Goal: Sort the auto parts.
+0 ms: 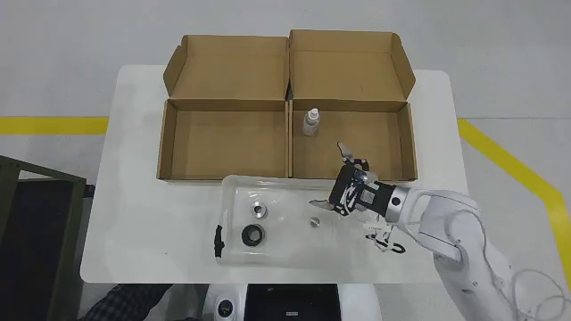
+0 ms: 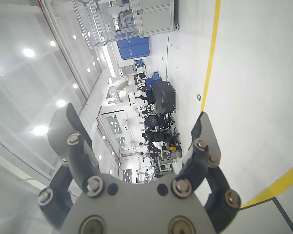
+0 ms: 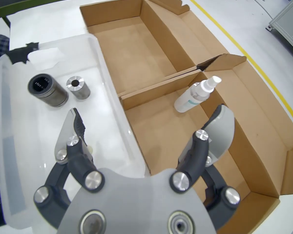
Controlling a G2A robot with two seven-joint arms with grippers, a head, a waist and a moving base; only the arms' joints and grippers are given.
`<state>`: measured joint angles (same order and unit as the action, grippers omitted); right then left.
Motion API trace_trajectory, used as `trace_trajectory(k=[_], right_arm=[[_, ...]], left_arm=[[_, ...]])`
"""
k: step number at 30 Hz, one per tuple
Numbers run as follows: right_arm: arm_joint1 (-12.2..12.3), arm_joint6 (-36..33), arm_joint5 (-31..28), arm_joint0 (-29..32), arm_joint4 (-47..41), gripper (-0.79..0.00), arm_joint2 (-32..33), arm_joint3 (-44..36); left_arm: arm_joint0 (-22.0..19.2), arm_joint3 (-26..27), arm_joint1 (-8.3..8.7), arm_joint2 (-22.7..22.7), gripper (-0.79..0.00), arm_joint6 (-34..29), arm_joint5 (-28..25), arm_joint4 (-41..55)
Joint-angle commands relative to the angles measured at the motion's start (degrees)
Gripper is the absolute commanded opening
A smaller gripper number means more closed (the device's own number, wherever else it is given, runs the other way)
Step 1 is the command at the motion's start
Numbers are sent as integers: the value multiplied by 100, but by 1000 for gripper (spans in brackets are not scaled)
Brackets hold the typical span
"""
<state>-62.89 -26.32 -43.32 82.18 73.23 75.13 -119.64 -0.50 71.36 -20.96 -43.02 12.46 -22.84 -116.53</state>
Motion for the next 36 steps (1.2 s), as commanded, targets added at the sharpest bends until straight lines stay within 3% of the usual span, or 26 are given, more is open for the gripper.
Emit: trace_trajectory(k=[1, 14, 36], right_arm=[[43, -75, -290, 211, 34, 0, 74, -127], [184, -119, -679, 961, 888, 0, 93, -674], [162, -684, -250, 537, 1931, 0, -993, -389]], left_arm=[[0, 0, 0, 0, 0, 0, 0, 0], [0, 0, 0, 0, 0, 0, 0, 0], [0, 0, 0, 0, 0, 0, 0, 0]])
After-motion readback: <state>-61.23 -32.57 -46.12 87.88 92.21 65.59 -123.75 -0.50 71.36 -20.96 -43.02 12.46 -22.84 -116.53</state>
